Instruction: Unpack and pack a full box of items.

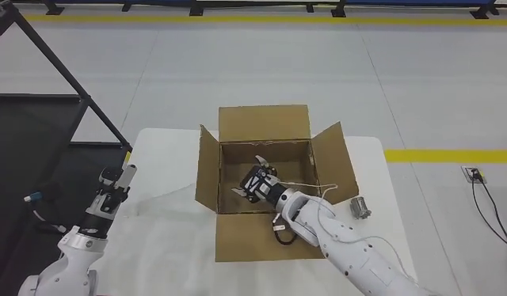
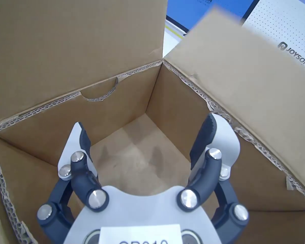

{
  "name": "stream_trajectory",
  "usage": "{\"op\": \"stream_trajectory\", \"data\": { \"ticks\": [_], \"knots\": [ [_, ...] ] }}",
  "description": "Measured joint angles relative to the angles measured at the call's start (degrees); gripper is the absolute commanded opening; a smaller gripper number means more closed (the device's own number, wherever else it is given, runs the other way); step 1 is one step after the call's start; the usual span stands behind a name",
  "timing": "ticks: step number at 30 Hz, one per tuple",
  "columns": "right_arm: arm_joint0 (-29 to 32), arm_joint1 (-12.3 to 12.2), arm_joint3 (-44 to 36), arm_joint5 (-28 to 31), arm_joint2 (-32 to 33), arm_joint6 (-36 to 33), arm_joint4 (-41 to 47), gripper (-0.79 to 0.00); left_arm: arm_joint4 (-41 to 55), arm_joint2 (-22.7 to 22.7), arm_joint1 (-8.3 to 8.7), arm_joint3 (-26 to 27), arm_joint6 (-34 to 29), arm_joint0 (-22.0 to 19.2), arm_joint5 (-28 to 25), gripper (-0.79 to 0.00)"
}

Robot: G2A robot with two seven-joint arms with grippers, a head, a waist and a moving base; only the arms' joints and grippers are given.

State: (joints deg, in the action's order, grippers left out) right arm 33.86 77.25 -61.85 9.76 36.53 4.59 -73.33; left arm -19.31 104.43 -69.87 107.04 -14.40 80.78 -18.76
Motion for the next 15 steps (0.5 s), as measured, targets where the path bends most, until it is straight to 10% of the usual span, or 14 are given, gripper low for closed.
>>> {"op": "stream_trajectory", "data": {
  "ticks": [15],
  "knots": [
    [7.3,-3.2,-15.4,3.1,10.3,-13.1,-1.6,0.000,0.7,1.1,0.45,-0.6,0.7,-0.4,0.0,0.000]
  ]
}}
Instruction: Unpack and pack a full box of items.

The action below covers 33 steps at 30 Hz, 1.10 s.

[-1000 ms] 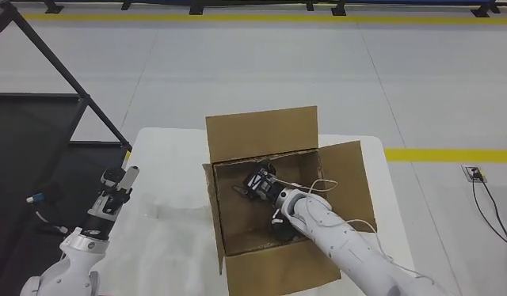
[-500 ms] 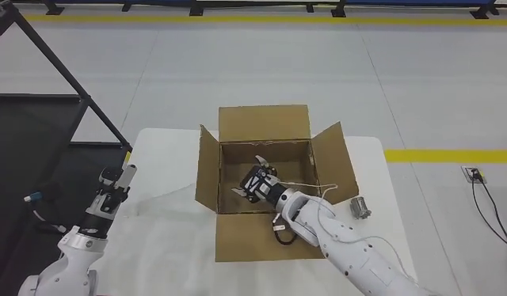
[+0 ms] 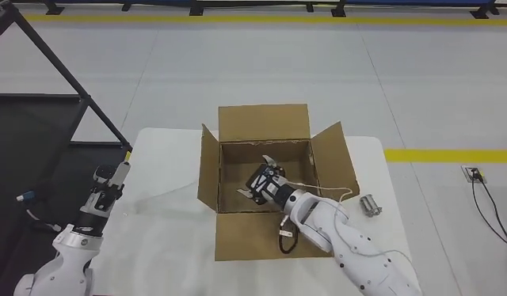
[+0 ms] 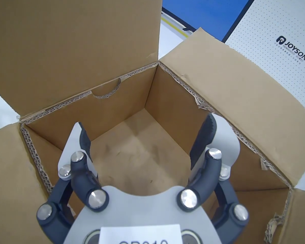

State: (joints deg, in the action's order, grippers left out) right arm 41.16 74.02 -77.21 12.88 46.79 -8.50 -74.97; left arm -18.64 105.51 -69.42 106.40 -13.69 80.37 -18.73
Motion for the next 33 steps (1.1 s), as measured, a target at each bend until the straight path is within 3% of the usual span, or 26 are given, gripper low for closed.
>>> {"op": "stream_trajectory", "data": {
  "ticks": [5,18,21,27,33],
  "knots": [
    [1.0,-0.5,-3.8,2.0,3.8,-9.6,5.0,0.000,0.5,0.8,0.14,0.0,0.1,0.4,-0.2,0.000],
    [1.1,-0.5,-3.9,1.9,3.8,-9.2,5.0,0.000,0.5,0.8,0.14,0.0,0.1,0.5,-0.2,0.000],
    [1.0,-0.3,-5.7,0.6,4.0,-11.7,5.1,0.000,-0.2,1.0,0.21,0.5,0.2,1.1,-0.5,0.000],
    [-2.0,0.8,-9.6,-4.0,3.6,-27.2,8.9,0.000,0.0,1.8,0.35,1.0,0.5,2.4,-1.4,0.000],
    [-7.3,2.6,-7.6,-12.3,2.8,-46.0,16.3,0.000,-0.1,2.2,0.52,1.1,0.4,3.2,-2.5,0.000]
  ]
}}
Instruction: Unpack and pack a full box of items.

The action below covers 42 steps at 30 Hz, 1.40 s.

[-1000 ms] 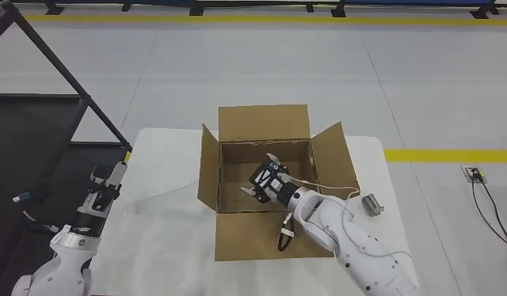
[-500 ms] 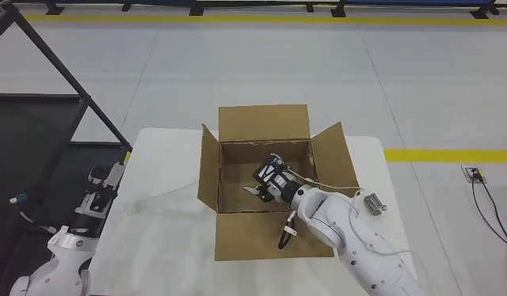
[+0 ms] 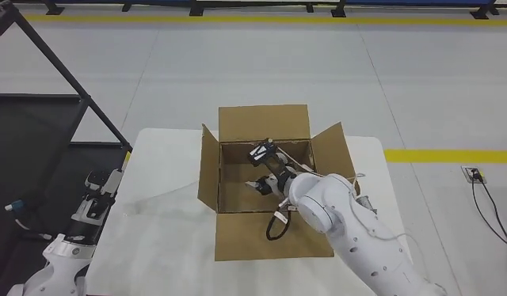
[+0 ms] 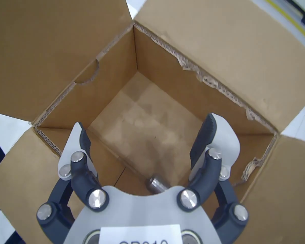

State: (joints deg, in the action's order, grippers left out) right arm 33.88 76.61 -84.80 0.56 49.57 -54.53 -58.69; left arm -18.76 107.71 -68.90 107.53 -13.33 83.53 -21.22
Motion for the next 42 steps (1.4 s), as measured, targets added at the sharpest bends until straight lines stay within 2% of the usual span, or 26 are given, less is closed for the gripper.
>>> {"op": "stream_trajectory", "data": {
  "ticks": [2,4,13,18,24,28,30,42],
  "knots": [
    [-2.5,0.7,2.3,-2.0,-0.4,-6.3,3.8,0.000,-0.2,0.1,0.06,0.0,0.0,0.1,-0.1,0.000],
    [-3.2,0.8,3.0,-2.5,-0.7,-8.9,4.2,0.000,-0.3,0.1,0.10,-0.1,-0.1,0.2,-0.1,0.000],
    [-3.0,0.8,2.9,-2.4,-0.6,-8.0,4.0,0.000,-0.3,0.1,0.10,-0.1,-0.2,0.2,-0.1,0.000],
    [-4.5,1.8,3.1,-5.9,-2.2,-11.0,4.7,0.000,-0.3,0.1,0.10,-0.1,-0.1,0.2,-0.1,0.000],
    [-10.2,4.1,11.4,-11.6,-5.0,-20.5,10.5,0.000,-0.7,0.4,0.20,-0.1,0.2,0.5,1.0,0.000],
    [-15.0,6.7,20.2,-17.2,-8.0,-24.4,14.3,0.000,-0.4,0.6,0.34,-0.6,-0.3,0.3,1.1,0.000],
    [-16.2,7.3,22.9,-19.5,-8.7,-24.8,14.7,0.000,0.0,0.7,0.39,-1.0,-0.4,0.1,1.2,0.000],
    [-15.6,7.5,24.0,-18.5,-9.0,-24.0,14.9,0.000,0.2,0.7,0.39,-1.1,-0.4,0.1,1.3,0.000]
  ]
}}
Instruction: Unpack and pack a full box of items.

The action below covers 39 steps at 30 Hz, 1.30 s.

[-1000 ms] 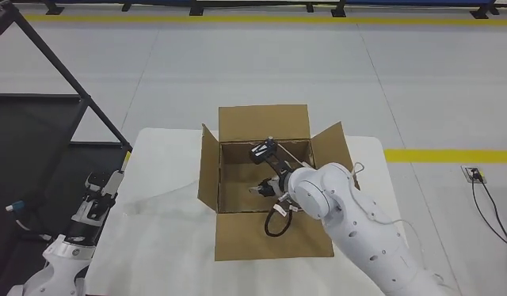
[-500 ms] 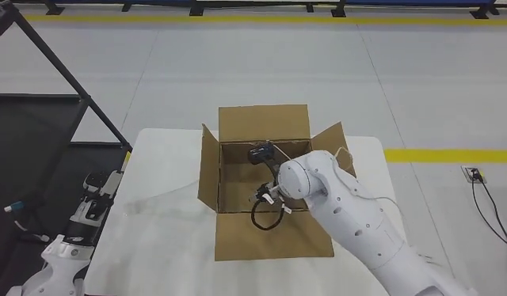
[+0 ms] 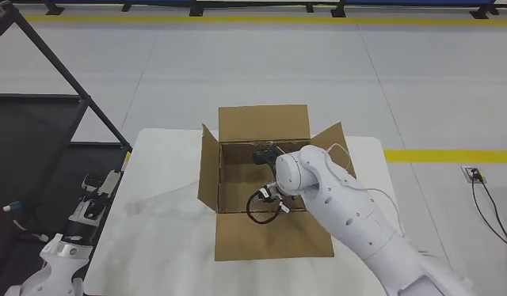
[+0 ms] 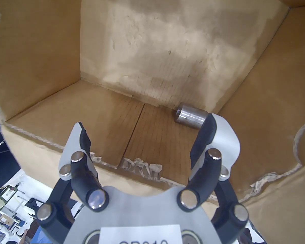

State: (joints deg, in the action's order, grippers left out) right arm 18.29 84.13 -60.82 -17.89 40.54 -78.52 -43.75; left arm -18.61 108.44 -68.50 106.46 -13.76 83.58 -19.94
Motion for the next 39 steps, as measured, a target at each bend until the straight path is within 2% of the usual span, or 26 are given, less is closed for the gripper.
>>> {"op": "stream_trajectory", "data": {
  "ticks": [10,19,25,39],
  "knots": [
    [-4.3,2.3,13.3,1.5,-0.5,-1.5,4.5,0.000,0.0,0.0,0.00,0.0,0.0,0.0,0.0,0.000],
    [-6.1,4.6,25.0,6.2,-1.5,2.4,7.6,0.000,0.0,0.0,0.00,0.0,0.0,0.0,0.0,0.000],
    [-5.9,5.9,29.2,6.6,-2.1,6.0,8.6,0.000,0.0,0.0,0.00,0.0,0.0,0.0,0.0,0.000],
    [-7.4,8.1,35.5,5.6,-3.5,6.1,7.1,0.000,0.0,0.0,0.00,0.0,0.0,0.0,0.0,0.000]
  ]
}}
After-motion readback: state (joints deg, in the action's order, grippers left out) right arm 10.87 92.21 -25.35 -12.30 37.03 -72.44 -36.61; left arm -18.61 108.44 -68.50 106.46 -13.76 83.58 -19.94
